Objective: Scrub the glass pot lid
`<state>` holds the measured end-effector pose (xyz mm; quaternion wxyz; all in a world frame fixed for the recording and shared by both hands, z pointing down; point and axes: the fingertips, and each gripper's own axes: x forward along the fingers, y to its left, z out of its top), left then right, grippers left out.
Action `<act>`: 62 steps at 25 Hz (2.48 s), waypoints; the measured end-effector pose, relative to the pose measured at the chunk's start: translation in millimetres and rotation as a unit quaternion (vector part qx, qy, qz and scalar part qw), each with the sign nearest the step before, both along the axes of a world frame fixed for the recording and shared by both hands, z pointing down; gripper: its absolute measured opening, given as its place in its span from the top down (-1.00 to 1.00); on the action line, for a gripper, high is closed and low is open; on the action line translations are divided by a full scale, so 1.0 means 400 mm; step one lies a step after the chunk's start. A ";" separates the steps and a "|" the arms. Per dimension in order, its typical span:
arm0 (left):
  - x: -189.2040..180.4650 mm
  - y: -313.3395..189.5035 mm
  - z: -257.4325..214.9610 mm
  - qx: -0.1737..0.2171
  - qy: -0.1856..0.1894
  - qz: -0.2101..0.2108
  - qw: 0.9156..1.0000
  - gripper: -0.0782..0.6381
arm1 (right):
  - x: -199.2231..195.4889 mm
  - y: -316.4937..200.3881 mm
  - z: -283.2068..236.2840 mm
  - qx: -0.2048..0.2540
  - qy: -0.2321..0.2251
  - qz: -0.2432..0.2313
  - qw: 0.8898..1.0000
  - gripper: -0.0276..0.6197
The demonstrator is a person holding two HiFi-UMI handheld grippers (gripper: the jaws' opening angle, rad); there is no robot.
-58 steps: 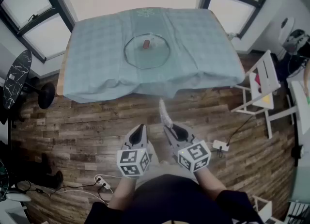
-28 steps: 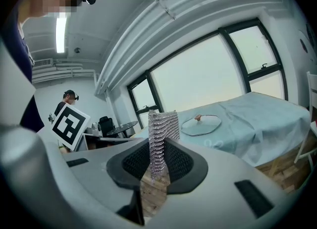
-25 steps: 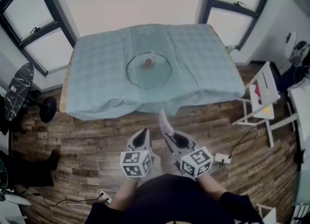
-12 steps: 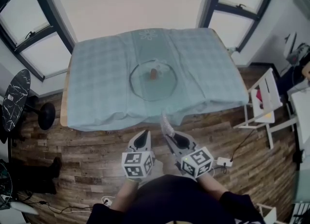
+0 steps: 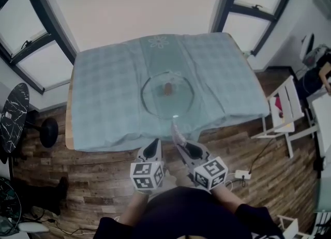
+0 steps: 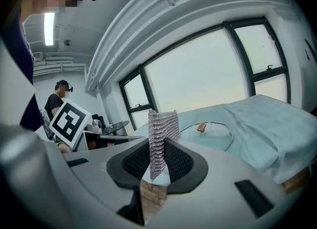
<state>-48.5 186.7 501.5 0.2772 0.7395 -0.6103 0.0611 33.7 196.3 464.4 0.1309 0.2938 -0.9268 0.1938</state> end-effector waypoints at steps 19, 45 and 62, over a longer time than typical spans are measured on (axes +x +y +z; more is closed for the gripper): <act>-0.127 -0.174 0.027 -0.005 -0.005 0.031 1.000 0.77 | -0.137 -0.170 0.017 0.001 0.001 0.024 1.000 0.67; -0.212 -0.412 0.014 -0.025 -0.013 0.000 1.000 0.77 | -0.205 -0.477 -0.003 0.008 -0.001 0.018 1.000 0.67; -0.269 -0.579 0.068 -0.039 -0.009 -0.047 0.998 0.77 | -0.249 -0.715 0.057 0.013 0.032 -0.008 0.999 0.67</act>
